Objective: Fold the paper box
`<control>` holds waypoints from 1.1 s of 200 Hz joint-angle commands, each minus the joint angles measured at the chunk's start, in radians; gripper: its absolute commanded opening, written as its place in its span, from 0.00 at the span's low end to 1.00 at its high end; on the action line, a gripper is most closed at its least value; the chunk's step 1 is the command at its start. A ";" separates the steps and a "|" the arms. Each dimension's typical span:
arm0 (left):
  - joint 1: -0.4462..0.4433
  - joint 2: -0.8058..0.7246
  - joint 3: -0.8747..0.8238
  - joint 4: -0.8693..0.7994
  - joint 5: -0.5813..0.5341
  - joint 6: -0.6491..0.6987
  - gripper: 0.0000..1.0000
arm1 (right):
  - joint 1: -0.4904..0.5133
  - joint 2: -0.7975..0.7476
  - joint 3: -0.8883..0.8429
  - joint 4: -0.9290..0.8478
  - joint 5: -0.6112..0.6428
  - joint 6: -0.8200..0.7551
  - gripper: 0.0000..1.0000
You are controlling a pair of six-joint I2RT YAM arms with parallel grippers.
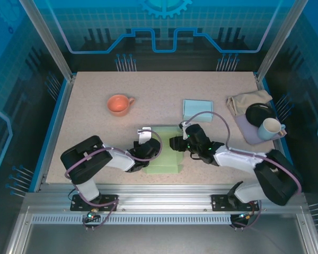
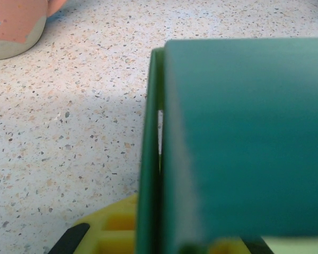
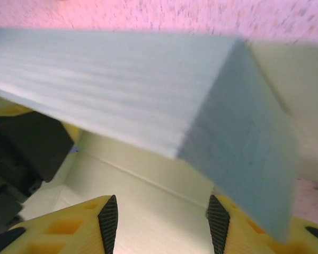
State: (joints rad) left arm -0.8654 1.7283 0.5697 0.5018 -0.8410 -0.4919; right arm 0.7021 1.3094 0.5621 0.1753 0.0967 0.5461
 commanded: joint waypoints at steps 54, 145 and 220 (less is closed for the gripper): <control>-0.003 -0.035 -0.055 0.067 -0.009 0.079 0.00 | -0.030 -0.441 -0.213 -0.320 0.638 0.013 0.57; -0.003 -0.028 -0.102 0.187 0.066 0.156 0.00 | -0.285 -0.129 -0.178 0.089 0.056 -0.235 0.62; -0.003 -0.029 -0.070 0.143 0.066 0.164 0.00 | -0.205 -0.041 -0.181 0.214 -0.123 -0.298 0.60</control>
State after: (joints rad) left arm -0.8650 1.7119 0.4812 0.6750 -0.7841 -0.3561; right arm 0.4622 1.2663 0.3950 0.3233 0.0326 0.2771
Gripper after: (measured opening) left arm 0.092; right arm 0.606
